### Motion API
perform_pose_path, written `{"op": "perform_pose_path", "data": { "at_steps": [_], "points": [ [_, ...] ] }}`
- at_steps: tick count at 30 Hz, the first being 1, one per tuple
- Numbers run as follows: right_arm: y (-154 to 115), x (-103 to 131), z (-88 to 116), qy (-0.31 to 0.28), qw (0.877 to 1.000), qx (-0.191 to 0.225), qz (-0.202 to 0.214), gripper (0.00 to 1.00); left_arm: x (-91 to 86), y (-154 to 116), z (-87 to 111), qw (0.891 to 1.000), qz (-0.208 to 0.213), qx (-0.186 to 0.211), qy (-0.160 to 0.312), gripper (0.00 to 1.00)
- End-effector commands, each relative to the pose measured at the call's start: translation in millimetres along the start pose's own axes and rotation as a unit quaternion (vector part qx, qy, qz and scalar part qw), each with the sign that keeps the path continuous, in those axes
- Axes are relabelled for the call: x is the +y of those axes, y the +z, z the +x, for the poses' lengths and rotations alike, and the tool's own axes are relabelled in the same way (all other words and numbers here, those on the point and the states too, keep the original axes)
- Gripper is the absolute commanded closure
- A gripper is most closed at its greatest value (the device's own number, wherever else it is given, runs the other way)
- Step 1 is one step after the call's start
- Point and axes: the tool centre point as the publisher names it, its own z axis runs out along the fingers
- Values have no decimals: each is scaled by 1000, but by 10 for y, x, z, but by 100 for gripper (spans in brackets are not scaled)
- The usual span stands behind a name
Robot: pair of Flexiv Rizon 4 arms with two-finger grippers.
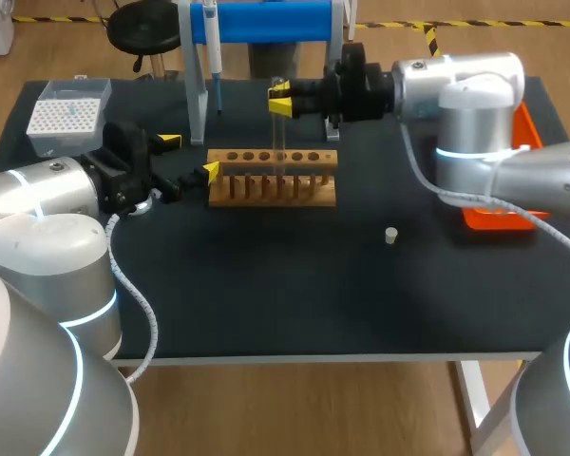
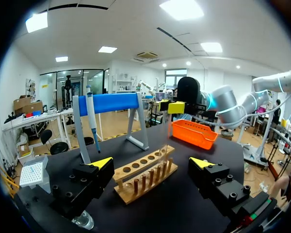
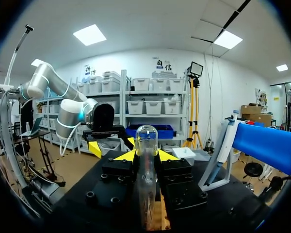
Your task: Invert the test tube, pick up the pipette, mount the tip to pipette, aspirate from beaker and dispense into the tube, eject the tip, return the pipette, and cap with the stopper.
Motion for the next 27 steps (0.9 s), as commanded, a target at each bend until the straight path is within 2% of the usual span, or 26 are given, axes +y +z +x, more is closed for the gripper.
{"op": "perform_pose_path", "data": {
  "at_steps": [1, 19, 20, 21, 23, 24, 25, 26, 27],
  "points": [
    [-106, 89, 100, 12, 1000, -3, -7, 100, 17, -6, -2, 1000, 3, 0, 0, 0],
    [-106, 89, 100, 12, 1000, -3, -7, 100, 17, -6, -2, 1000, 3, 0, 0, 0],
    [-148, 90, 79, 20, 1000, -13, -10, 100, 17, -6, -2, 1000, 3, 0, 0, 0],
    [-180, 106, 65, 74, 997, -8, -2, 100, 17, -6, -2, 1000, 3, 0, 0, 0],
    [-242, 152, 54, 99, 995, -24, -2, 100, 17, -6, -2, 1000, 3, 0, 0, 0],
    [-260, 158, 48, 141, 990, -22, 19, 100, 17, -6, -2, 1000, 3, 0, 0, 0],
    [-273, 131, 37, 152, 986, -40, 46, 100, 17, -6, -2, 1000, 3, 0, 0, 0],
    [-292, 121, 34, 157, 986, -43, 44, 100, 17, -6, -2, 1000, 3, 0, 0, 0],
    [-315, 115, 42, 203, 977, -39, 50, 100, 17, -6, -2, 1000, 3, 0, 0, 0]
  ]
}}
